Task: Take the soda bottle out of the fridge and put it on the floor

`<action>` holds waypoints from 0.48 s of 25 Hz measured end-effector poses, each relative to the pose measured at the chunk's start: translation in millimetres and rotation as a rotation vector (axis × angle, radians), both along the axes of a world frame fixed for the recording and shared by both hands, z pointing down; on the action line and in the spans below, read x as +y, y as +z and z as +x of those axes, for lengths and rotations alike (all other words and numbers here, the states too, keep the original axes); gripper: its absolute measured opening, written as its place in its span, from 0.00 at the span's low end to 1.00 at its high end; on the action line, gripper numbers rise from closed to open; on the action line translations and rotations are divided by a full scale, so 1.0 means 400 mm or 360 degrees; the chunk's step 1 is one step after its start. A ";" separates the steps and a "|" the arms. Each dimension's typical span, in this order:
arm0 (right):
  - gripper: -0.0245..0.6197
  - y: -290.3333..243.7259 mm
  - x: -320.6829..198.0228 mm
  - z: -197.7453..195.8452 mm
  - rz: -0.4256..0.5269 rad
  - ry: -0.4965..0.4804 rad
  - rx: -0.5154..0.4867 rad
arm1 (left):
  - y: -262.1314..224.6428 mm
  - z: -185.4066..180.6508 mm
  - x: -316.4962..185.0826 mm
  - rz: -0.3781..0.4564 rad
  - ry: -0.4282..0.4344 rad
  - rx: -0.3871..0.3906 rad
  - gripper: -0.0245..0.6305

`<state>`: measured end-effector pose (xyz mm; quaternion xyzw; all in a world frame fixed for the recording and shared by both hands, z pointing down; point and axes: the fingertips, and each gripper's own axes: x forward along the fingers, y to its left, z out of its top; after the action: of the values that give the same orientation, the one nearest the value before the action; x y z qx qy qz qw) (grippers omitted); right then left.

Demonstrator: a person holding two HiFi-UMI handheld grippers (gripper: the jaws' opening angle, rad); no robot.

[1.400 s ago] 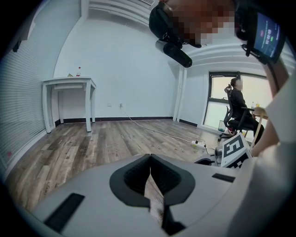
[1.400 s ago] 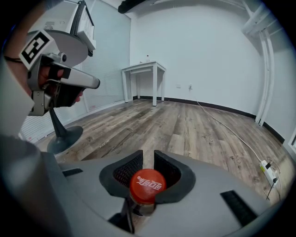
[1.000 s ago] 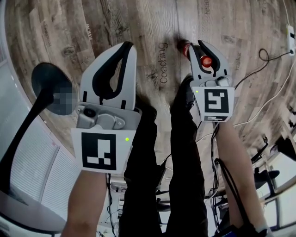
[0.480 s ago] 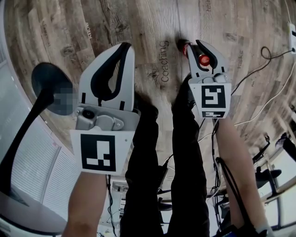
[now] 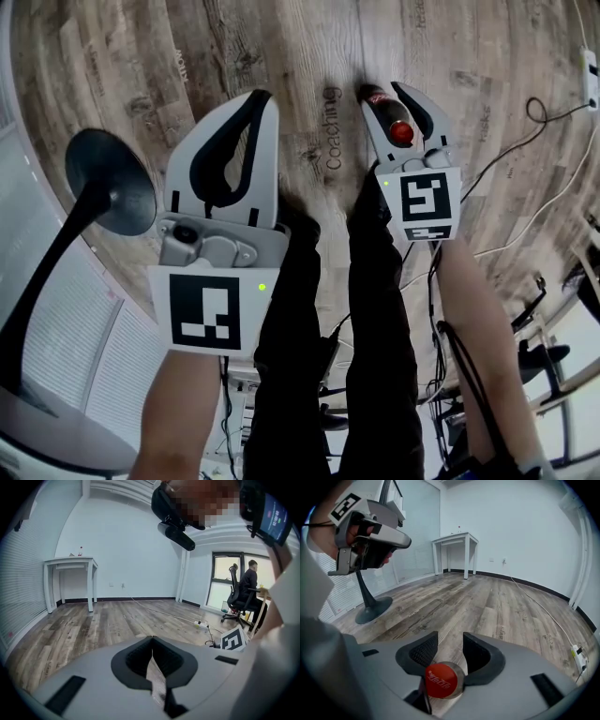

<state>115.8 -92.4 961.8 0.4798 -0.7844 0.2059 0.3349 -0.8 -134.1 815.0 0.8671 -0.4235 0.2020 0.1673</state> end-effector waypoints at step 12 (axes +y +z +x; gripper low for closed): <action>0.32 -0.089 -0.027 -0.014 0.0121 -0.0028 -0.0023 | -0.053 0.012 -0.017 0.0040 -0.0008 0.0014 0.06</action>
<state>110.3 -103.4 926.1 0.4837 -0.7983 0.1762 0.3126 3.8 -140.9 793.8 0.8689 -0.4275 0.1925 0.1589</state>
